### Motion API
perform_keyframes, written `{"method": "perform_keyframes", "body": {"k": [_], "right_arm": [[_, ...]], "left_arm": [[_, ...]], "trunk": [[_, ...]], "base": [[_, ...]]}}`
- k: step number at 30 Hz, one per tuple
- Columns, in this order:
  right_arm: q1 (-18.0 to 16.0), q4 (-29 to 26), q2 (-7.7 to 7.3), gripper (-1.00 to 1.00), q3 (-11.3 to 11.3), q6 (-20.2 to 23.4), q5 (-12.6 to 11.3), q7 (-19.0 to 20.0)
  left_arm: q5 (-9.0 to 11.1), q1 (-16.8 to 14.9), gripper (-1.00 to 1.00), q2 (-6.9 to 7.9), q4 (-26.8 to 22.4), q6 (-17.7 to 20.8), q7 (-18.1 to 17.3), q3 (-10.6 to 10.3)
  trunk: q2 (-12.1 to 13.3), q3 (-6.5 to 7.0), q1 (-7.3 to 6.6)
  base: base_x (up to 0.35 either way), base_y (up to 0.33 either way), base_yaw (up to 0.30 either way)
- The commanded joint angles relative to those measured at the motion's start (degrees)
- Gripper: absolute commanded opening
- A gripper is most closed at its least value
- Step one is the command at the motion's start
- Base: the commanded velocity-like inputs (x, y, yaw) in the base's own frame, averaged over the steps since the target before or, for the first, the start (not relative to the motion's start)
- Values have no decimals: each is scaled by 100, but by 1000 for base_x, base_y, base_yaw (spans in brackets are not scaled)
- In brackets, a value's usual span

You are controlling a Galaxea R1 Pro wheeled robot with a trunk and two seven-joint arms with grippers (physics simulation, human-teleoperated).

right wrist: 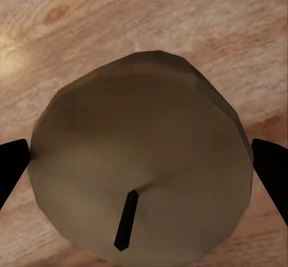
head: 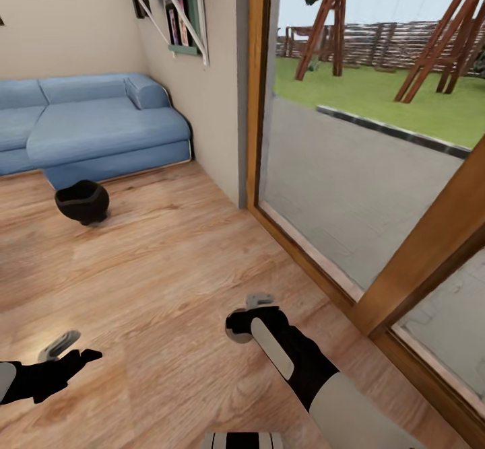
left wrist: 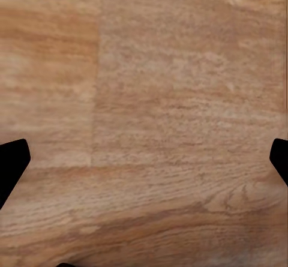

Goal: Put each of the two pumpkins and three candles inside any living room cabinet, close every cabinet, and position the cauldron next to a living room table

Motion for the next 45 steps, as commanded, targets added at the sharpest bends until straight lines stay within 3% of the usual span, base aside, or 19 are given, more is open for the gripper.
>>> {"method": "perform_keyframes", "body": {"k": [1,13,31,45], "right_arm": [[1,0,0,-100,-3,0,-3,-2],[1,-2,0,-100,8,-8,-7,-8],[1,-2,0,-100,19,-7,-1,-9],[1,-11,0,-100,36,-49,17,-8]], "left_arm": [[-2,0,100,0,-1,0,0,0],[-2,0,100,-1,-2,9,1,0],[-2,0,100,-1,-2,8,1,0],[-2,0,100,-1,-2,7,3,0]], "trunk": [[2,22,-2],[18,286,-33],[736,567,-427],[1297,811,-734]], "base": [[-1,-1,54],[0,0,88],[0,0,277],[0,0,146]]}}
